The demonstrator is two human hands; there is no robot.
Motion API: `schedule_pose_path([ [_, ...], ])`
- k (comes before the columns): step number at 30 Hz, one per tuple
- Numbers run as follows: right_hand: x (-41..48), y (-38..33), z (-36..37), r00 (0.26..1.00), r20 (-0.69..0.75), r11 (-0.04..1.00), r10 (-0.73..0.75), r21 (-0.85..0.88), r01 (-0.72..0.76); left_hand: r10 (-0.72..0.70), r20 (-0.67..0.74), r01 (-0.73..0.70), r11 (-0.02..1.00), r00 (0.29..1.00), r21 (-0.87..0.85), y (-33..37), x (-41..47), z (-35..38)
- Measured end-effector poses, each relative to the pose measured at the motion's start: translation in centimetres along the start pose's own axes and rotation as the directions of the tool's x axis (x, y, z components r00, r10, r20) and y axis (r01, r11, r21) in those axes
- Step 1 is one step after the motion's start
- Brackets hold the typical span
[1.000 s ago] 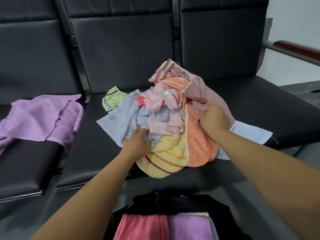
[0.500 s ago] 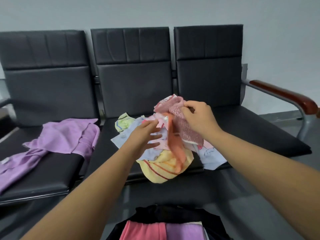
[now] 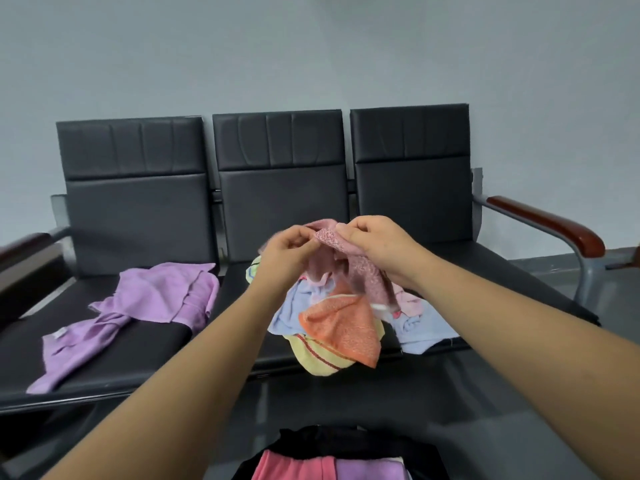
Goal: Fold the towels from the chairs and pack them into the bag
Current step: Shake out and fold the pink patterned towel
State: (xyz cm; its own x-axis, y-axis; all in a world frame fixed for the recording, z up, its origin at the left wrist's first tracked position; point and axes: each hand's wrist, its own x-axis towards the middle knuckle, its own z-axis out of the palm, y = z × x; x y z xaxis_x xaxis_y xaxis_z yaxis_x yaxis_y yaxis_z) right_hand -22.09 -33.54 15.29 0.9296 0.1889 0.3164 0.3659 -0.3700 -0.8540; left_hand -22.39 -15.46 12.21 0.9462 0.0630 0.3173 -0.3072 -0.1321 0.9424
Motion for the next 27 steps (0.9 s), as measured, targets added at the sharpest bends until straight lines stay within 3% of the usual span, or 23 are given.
schedule_pose_path([
  [2,-0.4,-1.9,-1.2,0.997,0.081,1.000,-0.019,-0.001,0.019,0.064,-0.075,-0.054,0.990,0.995,0.132,2.2,0.3,-0.9],
  [5,-0.8,-4.4,-2.5,0.975,0.220,0.972,-0.014,-0.227,0.065,0.105,-0.032,-0.096,0.973,0.994,0.210,5.4,-0.1,-2.4],
  [9,-1.1,-6.8,-3.7,0.983,0.143,0.906,-0.118,-0.391,0.166,0.127,0.109,-0.147,0.969,0.986,0.198,8.0,-0.5,-4.0],
  [12,-1.5,-8.3,-4.9,0.985,0.126,0.884,-0.114,-0.441,0.159,0.159,0.029,-0.161,0.960,0.987,0.229,9.3,-0.7,-5.3],
  [16,-1.9,-8.5,-6.8,0.994,0.108,0.882,-0.015,-0.466,0.064,0.203,-0.020,-0.174,0.884,0.979,0.434,11.4,-1.0,-7.8],
  [18,-2.0,-8.9,-7.6,0.999,0.043,0.953,-0.005,-0.303,0.017,0.197,-0.015,-0.164,0.855,0.980,0.493,12.5,-1.1,-9.3],
  [20,-2.1,-10.2,-8.2,1.000,0.003,0.999,0.001,0.048,-0.001,0.200,-0.014,-0.179,0.904,0.980,0.388,14.3,-1.4,-10.4],
  [22,-2.2,-12.1,-8.7,0.996,0.056,0.899,-0.064,0.438,0.034,0.207,0.009,-0.207,0.977,0.978,0.042,16.9,-1.9,-10.7],
  [24,-2.2,-14.1,-9.1,0.981,0.110,0.700,-0.160,0.713,0.034,0.219,0.089,-0.194,0.953,0.972,-0.232,20.0,-2.7,-10.5],
  [25,-2.2,-14.9,-9.3,0.973,0.130,0.622,-0.189,0.783,0.017,0.224,0.138,-0.181,0.947,0.965,-0.266,21.3,-2.9,-10.5],
  [27,-2.1,-15.8,-9.4,0.975,0.135,0.622,-0.179,0.783,0.005,0.213,0.261,-0.190,0.975,0.942,-0.111,22.9,-3.1,-10.9],
])
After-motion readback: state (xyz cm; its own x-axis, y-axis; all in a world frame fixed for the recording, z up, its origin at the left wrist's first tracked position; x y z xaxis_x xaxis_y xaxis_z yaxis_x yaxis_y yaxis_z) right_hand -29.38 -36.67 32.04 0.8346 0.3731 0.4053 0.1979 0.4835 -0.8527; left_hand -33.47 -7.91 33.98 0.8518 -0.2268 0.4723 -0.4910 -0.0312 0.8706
